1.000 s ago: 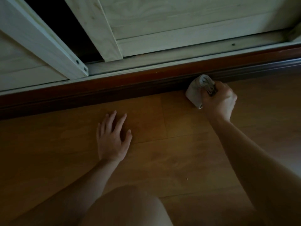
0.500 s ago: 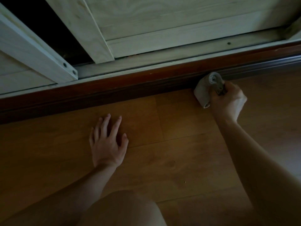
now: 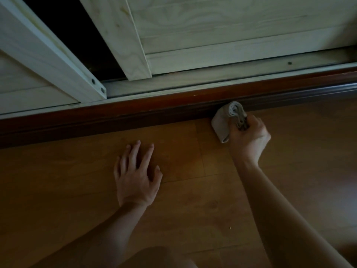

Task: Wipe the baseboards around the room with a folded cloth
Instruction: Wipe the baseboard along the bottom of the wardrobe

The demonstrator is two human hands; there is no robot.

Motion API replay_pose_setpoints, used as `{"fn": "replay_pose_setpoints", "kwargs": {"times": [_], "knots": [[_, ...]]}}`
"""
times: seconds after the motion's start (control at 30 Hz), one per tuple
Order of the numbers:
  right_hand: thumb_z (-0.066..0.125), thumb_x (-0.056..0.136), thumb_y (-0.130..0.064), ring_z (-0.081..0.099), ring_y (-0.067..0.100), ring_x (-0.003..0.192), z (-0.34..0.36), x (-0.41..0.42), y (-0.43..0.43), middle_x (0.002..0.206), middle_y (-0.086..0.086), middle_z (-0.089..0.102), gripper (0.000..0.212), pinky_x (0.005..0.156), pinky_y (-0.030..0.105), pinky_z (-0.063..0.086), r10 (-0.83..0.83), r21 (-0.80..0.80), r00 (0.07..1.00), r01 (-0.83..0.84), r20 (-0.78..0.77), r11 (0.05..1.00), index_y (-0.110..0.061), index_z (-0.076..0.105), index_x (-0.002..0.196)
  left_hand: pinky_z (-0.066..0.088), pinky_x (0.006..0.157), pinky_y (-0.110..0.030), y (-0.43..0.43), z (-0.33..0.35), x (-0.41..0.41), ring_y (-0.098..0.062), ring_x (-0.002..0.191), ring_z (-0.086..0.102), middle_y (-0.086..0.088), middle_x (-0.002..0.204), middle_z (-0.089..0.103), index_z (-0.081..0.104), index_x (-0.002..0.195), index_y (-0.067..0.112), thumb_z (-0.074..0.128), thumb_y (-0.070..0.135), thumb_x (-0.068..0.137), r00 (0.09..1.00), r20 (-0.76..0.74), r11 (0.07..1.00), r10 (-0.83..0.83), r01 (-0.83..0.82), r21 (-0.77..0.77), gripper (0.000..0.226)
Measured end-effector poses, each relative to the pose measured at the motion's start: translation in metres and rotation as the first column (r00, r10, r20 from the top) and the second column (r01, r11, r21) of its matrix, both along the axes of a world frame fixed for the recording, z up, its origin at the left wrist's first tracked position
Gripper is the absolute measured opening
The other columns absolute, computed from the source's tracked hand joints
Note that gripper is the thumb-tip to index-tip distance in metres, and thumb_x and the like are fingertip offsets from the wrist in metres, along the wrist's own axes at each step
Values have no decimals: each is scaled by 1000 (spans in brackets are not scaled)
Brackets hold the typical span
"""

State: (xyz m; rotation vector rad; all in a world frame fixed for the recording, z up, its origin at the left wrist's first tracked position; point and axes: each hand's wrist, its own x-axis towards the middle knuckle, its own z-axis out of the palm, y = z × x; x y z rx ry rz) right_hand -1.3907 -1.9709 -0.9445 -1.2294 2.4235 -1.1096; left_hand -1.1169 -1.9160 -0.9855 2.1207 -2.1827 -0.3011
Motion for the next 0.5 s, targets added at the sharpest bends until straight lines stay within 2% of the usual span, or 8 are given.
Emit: {"fn": "replay_pose_setpoints", "kwargs": {"times": [0.13, 0.23, 0.3, 0.4, 0.5], "knots": [[73, 86, -24, 52, 8, 70, -2, 20, -2, 83, -2, 62, 17, 61, 2, 27, 150, 1, 988, -150, -28, 989, -10, 73, 96, 16, 121, -54, 0, 0, 1, -27, 151, 20, 0, 164, 28, 43, 150, 37, 34, 58, 93, 1000, 6, 1000, -4, 4, 7, 62], [74, 84, -20, 51, 13, 66, -3, 30, -3, 78, 4, 63, 16, 57, 4, 28, 53, -23, 999, -53, 1, 998, -5, 72, 90, 16, 121, -54, -1, 1, 0, -26, 152, 18, 2, 165, 25, 41, 151, 38, 33, 61, 93, 1000, 15, 1000, -14, 14, 28, 63], [74, 85, -18, 55, 15, 68, -3, 48, -3, 81, 4, 63, 16, 60, 11, 29, 85, -19, 996, -85, 13, 996, -5, 73, 95, 15, 122, -54, -1, 2, 1, -24, 153, 16, 3, 165, 24, 40, 151, 39, 32, 63, 92, 1000, 23, 999, -17, 16, 43, 64], [75, 86, -20, 62, 15, 76, -3, 72, -5, 92, 4, 68, 22, 66, 21, 40, 230, -32, 973, -229, 5, 973, -9, 74, 105, 16, 122, -54, -3, 3, 3, -24, 154, 16, 4, 165, 25, 39, 152, 39, 31, 68, 92, 999, 37, 998, -39, 38, 44, 66], [74, 87, -23, 66, 20, 81, -1, 84, -8, 96, 5, 69, 25, 67, 29, 51, 308, -60, 951, -305, 29, 950, -9, 73, 108, 14, 121, -55, -5, 6, 2, -23, 155, 14, 5, 166, 24, 34, 154, 42, 26, 77, 91, 996, 50, 996, -76, 73, 54, 72]]}}
